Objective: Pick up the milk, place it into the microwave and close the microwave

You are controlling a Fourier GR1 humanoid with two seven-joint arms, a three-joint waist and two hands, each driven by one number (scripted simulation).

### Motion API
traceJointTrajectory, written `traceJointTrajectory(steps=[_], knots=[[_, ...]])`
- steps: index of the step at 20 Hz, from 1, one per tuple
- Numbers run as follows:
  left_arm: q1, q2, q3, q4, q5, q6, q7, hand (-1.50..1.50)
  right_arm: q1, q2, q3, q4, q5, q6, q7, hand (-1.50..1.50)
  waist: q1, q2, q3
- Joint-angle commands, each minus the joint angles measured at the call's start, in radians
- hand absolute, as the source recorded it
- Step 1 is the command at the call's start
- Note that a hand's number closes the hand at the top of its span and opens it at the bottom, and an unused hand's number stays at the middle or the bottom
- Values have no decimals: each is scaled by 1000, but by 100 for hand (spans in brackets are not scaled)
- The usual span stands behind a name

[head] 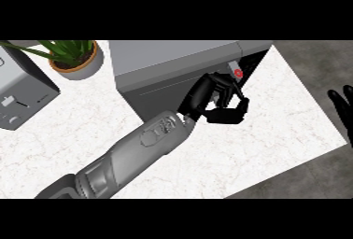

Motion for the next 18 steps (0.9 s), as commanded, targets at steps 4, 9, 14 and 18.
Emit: traceJointTrajectory(steps=[4,9,14,18], knots=[[-86,-6,18,51,58,25,-12,150,-41,-36,-5,-13,-40,16,36,-150,-43,12,2],[-99,-6,12,52,80,52,-20,150,-62,-62,-27,-2,-77,6,69,-150,-55,15,2],[-96,-5,-2,57,94,84,-31,150,-75,-88,-35,-7,-103,22,87,-150,-71,14,3],[-98,-5,-8,57,103,106,-40,150,-87,-118,-62,-2,-111,17,102,-150,-87,16,4]])
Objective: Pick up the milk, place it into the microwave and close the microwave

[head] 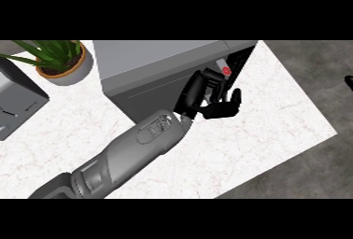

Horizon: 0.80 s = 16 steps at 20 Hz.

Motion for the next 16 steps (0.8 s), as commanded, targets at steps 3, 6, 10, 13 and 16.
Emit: traceJointTrajectory(steps=[3,6,10,13,16], knots=[[-99,-32,14,60,17,6,6,150,-24,-35,-23,13,-24,-3,28,-150,-25,17,2],[-92,-32,12,59,25,26,-3,150,-39,-58,-38,8,-26,4,32,-150,-33,16,2],[-96,-32,-1,52,29,41,-17,150,-53,-71,-56,28,-42,-3,43,-150,-31,18,4],[-93,-32,-5,47,41,52,-16,150,-67,-78,-54,31,-64,8,48,-150,-38,24,5],[-93,-32,-3,49,50,65,-17,150,-68,-88,-57,32,-81,10,61,-150,-45,19,4]])
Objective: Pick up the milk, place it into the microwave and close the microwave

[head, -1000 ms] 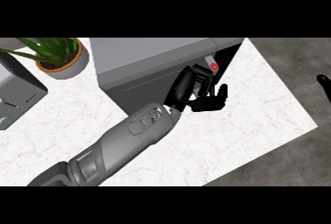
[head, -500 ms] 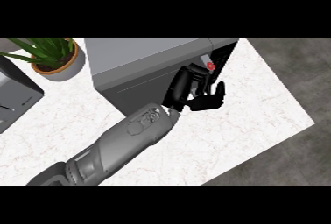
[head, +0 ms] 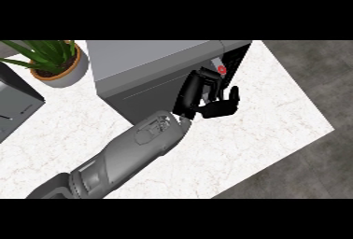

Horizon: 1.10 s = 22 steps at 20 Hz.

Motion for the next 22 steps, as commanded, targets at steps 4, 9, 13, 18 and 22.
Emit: traceJointTrajectory(steps=[4,9,13,18,22], knots=[[-109,-44,13,68,9,-14,8,150,-21,-15,-13,21,-42,5,15,-150,-17,15,4],[-93,-44,3,64,24,5,-2,150,-37,-38,-14,21,-69,16,34,-150,-26,17,2],[-52,-44,99,94,68,150,-5,150,-34,-38,-28,32,-89,11,37,-150,14,5,1],[-47,-47,109,158,90,162,2,150,-34,-59,-63,34,-109,5,42,-150,45,9,1],[-48,-18,82,177,118,113,2,150,-35,-83,-101,38,-122,-9,50,-150,74,11,-1]])
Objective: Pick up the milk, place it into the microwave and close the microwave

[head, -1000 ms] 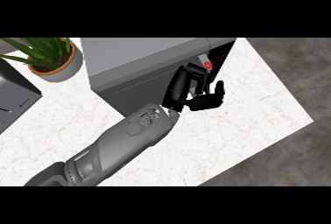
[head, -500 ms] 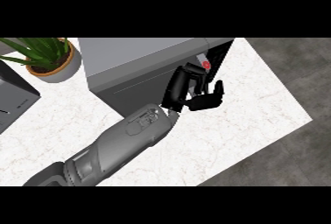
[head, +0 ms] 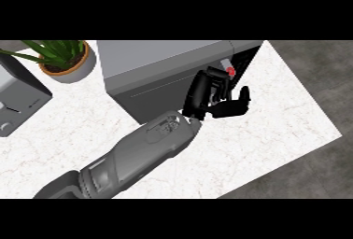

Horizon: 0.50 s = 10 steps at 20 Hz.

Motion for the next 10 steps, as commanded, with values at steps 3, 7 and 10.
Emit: traceJointTrajectory(steps=[3,7,10], knots=[[-5,60,71,164,38,24,12,150,8,-22,-47,-9,-19,-17,6,-150,47,4,-3],[-6,86,51,182,66,-30,20,150,15,-32,-69,-19,-31,-24,9,-150,70,10,-4],[0,105,32,199,72,-48,8,-150,26,-40,-93,-16,-44,-33,15,-150,88,10,-3]])
